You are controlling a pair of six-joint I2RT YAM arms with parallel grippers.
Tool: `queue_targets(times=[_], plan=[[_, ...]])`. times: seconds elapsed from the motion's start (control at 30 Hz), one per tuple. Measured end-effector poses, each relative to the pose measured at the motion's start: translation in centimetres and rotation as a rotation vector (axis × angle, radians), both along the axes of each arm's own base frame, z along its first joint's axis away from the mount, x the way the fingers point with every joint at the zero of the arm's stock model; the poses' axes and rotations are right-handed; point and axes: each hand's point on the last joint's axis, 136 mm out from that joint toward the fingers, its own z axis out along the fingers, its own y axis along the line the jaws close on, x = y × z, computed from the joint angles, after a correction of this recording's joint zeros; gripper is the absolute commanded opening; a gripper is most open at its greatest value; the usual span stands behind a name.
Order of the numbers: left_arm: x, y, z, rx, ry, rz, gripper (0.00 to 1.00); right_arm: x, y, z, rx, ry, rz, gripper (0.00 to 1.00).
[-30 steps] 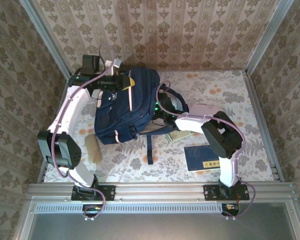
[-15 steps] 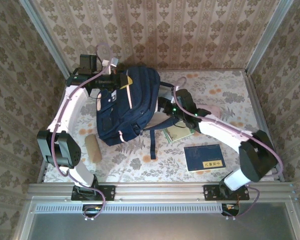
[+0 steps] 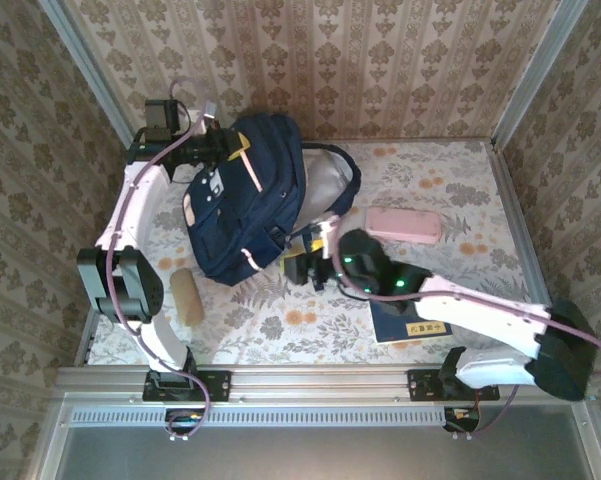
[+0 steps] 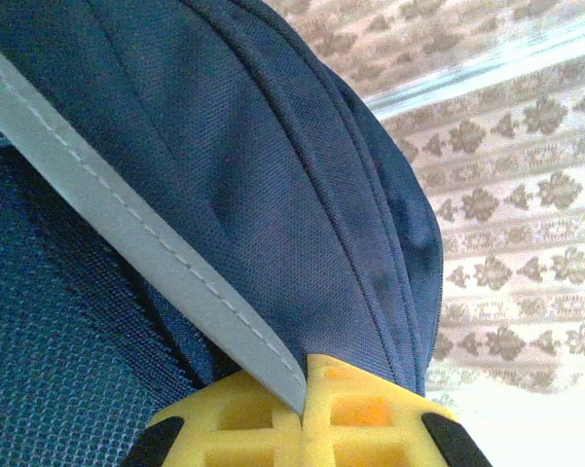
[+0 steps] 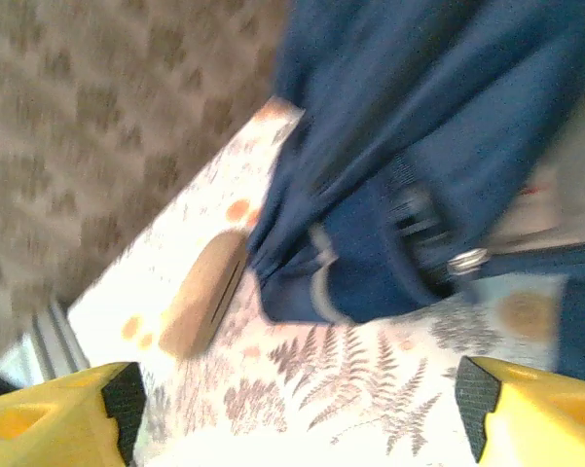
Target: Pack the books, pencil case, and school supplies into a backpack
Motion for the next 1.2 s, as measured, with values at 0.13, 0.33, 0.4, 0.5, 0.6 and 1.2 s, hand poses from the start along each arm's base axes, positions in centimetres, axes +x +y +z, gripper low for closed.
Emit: queue_targets(times=[0.13, 0.33, 0.4, 0.5, 0.6, 1.2], plan=[[1.7, 1.9, 0.5, -0.009, -0.006, 0.060, 0.00, -1.2, 8.1, -3.2, -0.092, 0.046, 0.189, 0.93], [2.9, 5.2, 0.5, -0.005, -0.009, 0.138, 0.00, -2.0, 16.5, -9.8, -0.178, 0.147, 0.365, 0.99], [3.2, 6.2, 0.3, -0.003, -0.006, 0.160, 0.00, -2.1, 18.6, -11.6, -0.192, 0.175, 0.403, 1.00], [3.8, 7.1, -0.2, -0.001, 0.002, 0.176, 0.00, -2.1, 20.5, -13.6, -0.214, 0.204, 0.431, 1.00], [4.5, 7.6, -1.0, 0.001, 0.014, 0.184, 0.00, -2.0, 22.2, -15.2, -0.241, 0.223, 0.441, 1.00], [5.7, 9.0, -1.8, -0.014, 0.013, 0.216, 0.00, -2.8, 26.6, -19.5, -0.444, 0.116, 0.346, 1.00]])
